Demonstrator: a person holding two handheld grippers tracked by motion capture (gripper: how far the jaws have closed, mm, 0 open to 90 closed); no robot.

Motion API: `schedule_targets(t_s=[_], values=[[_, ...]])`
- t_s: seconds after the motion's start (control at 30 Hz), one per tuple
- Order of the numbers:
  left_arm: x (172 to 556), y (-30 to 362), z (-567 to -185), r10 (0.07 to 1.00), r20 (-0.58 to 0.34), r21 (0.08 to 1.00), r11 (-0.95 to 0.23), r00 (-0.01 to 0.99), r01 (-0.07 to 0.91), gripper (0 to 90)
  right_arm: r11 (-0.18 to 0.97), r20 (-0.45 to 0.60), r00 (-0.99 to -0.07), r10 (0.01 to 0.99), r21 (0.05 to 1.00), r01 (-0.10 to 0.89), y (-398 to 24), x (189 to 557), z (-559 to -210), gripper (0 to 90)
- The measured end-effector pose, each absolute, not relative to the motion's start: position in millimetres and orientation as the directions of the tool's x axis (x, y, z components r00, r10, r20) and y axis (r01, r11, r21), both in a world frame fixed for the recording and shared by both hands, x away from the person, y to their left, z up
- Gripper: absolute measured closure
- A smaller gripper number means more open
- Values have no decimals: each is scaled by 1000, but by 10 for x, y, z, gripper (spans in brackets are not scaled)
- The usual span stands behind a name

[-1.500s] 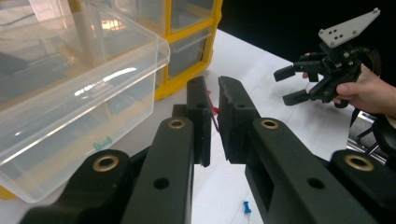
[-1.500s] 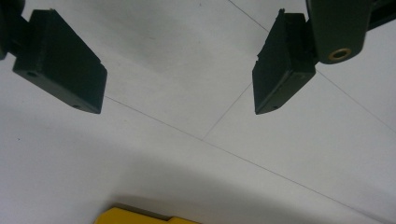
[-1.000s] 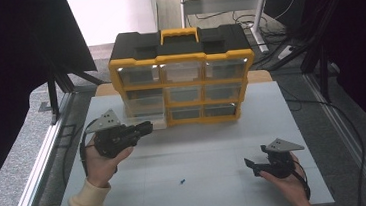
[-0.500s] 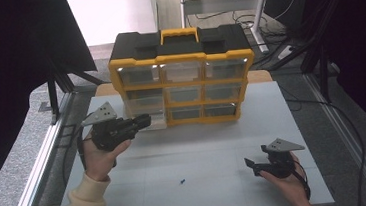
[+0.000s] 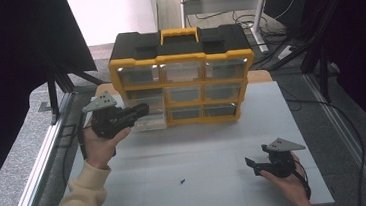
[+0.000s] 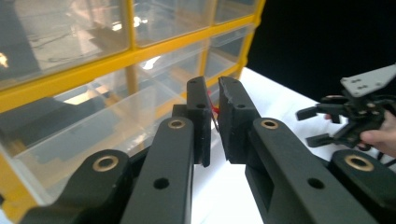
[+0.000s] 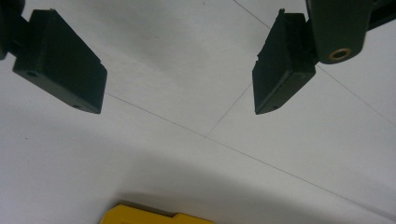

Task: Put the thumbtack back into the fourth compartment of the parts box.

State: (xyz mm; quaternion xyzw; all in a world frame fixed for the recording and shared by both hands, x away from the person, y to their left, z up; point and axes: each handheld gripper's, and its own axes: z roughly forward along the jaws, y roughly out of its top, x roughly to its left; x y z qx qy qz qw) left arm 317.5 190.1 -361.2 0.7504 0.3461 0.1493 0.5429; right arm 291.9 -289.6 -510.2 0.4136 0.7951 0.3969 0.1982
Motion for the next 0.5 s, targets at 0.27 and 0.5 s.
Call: schedule_targets(t_s=[0.27, 0.5], values=[[3361, 1930, -3690, 720, -156, 900, -177, 676, 397, 830, 343, 14, -579, 815, 794, 502, -2899, 2922, -5104, 182], [3466, 1949, -3722, 735, -167, 889, -175, 657, 423, 828, 342, 15, -579, 815, 794, 503, -2899, 2922, -5104, 182]])
